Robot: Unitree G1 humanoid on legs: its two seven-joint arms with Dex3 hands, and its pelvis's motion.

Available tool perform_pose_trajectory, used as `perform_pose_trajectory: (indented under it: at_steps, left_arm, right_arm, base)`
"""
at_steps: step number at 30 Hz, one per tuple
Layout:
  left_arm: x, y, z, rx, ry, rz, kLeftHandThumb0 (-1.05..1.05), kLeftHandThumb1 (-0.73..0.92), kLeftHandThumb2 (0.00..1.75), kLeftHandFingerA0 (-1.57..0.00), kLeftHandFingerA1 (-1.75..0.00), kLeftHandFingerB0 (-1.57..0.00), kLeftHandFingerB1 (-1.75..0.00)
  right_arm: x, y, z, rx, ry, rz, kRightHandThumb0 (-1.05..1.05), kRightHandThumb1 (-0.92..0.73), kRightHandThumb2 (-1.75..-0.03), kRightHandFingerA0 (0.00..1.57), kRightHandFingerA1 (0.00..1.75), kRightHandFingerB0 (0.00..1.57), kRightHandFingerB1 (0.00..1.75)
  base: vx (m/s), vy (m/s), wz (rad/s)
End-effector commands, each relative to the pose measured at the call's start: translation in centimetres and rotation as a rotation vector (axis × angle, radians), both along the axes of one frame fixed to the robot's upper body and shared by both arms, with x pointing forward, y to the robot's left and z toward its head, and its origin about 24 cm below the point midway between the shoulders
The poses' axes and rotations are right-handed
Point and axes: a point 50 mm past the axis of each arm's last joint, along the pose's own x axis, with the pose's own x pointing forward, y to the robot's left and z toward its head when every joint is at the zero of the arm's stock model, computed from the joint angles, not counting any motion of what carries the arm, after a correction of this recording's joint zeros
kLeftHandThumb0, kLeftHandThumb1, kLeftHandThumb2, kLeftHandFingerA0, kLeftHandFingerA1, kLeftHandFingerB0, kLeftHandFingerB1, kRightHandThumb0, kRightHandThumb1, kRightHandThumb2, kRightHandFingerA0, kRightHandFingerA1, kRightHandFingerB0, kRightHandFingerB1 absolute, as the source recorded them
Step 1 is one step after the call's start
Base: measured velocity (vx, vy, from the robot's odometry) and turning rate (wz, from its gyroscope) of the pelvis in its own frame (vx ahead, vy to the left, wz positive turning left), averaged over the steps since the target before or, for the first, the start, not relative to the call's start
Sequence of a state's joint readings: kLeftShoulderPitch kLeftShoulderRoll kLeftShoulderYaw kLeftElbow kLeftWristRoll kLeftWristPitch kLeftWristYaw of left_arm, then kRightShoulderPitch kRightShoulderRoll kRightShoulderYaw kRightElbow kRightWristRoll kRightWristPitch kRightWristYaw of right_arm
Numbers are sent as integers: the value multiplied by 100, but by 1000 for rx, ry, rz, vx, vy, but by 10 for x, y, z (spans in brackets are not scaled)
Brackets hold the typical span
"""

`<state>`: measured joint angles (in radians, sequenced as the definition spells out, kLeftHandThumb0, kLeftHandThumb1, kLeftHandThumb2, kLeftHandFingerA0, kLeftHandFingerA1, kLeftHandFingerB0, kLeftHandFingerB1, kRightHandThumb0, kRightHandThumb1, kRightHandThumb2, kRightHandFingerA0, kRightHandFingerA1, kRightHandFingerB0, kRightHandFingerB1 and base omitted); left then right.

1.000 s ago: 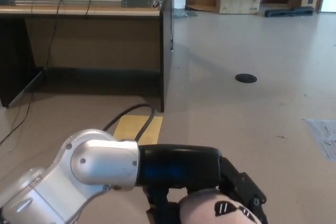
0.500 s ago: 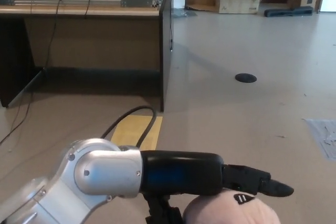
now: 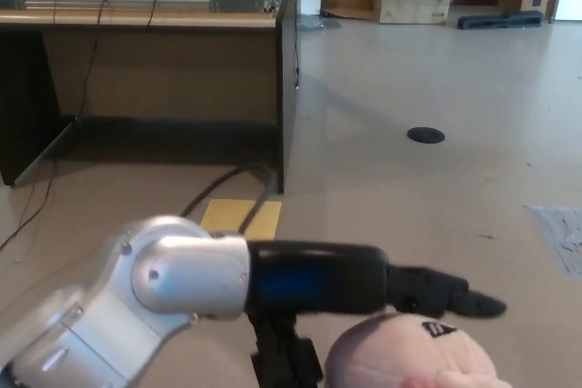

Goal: The robot extends its left hand to pick up an emotional support dumpling from the palm of a person and brings its hand down by its side. Then it extends its arm again to hand the dumpling back to the person.

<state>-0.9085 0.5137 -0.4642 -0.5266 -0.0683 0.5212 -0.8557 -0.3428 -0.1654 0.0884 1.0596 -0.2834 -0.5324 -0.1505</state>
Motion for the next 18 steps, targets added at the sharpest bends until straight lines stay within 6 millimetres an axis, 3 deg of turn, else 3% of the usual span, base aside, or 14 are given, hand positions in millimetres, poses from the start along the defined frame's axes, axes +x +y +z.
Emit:
perform_pose_trajectory:
  at_steps: [1, 2, 3, 4, 5, 7, 9, 11, 12, 13, 14, 15, 16, 18]
  left_arm:
    - [7, 20, 36, -120, -6, 23, -88, 50, 56, 0, 0, 0, 0]
    - [8, 26, 48, -162, -18, 20, -83, 49, 55, 0, 0, 0, 0]
    - [8, 32, 60, -182, -44, 30, -84, 49, 55, 0, 0, 0, 0]
    - [8, 37, 69, -188, -70, 45, -84, 49, 55, 0, 0, 0, 0]
    - [10, 47, 81, -212, -82, 62, -78, 48, 56, 0, 0, 0, 0]
    - [11, 57, 92, -235, -105, 94, -80, 48, 54, 0, 0, 0, 0]
    - [14, 81, 109, -296, -115, 178, -77, 44, 55, 0, 0, 0, 0]
    - [14, 82, 110, -295, -112, 176, -77, 44, 55, 0, 0, 0, 0]
    - [18, 117, 118, -327, -139, 299, -74, 43, 82, 0, -1, 0, 0]
    - [18, 126, 119, -337, -147, 322, -85, 45, 62, 0, -3, 0, 0]
    - [19, 132, 118, -346, -155, 336, -85, 45, 62, 0, -3, 0, 0]
    - [21, 151, 115, -379, -157, 378, -77, 44, 83, 0, -5, 0, 0]
    - [23, 169, 110, -397, -172, 450, -77, 43, 85, 0, -10, 0, 0]
    - [23, 177, 108, -402, -180, 479, -77, 43, 85, 0, -10, 0, 0]
  right_arm:
    - [-6, -7, 1, -13, -27, 0, -50, -75, -62, 91, 64, 71, 51]
    - [-7, -7, 2, -18, -32, 2, -51, -75, -62, 92, 63, 70, 50]
    - [-7, -7, 2, -15, -36, -2, -48, -60, -99, 85, 74, 62, 65]
    - [-8, -7, 2, -12, -39, -6, -48, -60, -99, 85, 74, 62, 65]
    - [-7, -8, 3, -11, -43, -10, -50, -73, -62, 97, 65, 68, 48]
    - [-7, -8, 3, -6, -39, -15, -50, -73, -62, 97, 66, 67, 48]
    - [-6, -7, 3, -5, -32, -18, -52, -73, -62, 99, 66, 68, 48]
    - [-7, -7, 2, -5, -32, -18, -52, -73, -62, 99, 66, 68, 48]
    - [-6, -7, 2, -7, -26, -17, -52, -72, -63, 99, 65, 67, 47]
    - [-7, -7, 1, -9, -23, -17, -52, -72, -63, 98, 66, 68, 47]
    - [-7, -7, 1, -11, -21, -16, -52, -72, -63, 98, 66, 68, 47]
    - [-7, -7, 1, -15, -18, -16, -52, -72, -63, 99, 65, 68, 47]
    - [-8, -7, 0, -17, -17, -12, -52, -72, -62, 98, 64, 67, 47]
    - [-8, -7, 0, -18, -17, -11, -52, -72, -62, 98, 64, 67, 47]
  base:
    - [0, 0, 0]
    - [0, 0, 0]
    - [0, 0, 0]
    - [0, 0, 0]
    - [0, 0, 0]
    - [0, 0, 0]
    - [0, 0, 0]
    - [0, 0, 0]
    - [0, 0, 0]
    - [0, 0, 0]
    - [0, 0, 0]
    - [0, 0, 0]
    - [0, 0, 0]
    - [0, 0, 0]
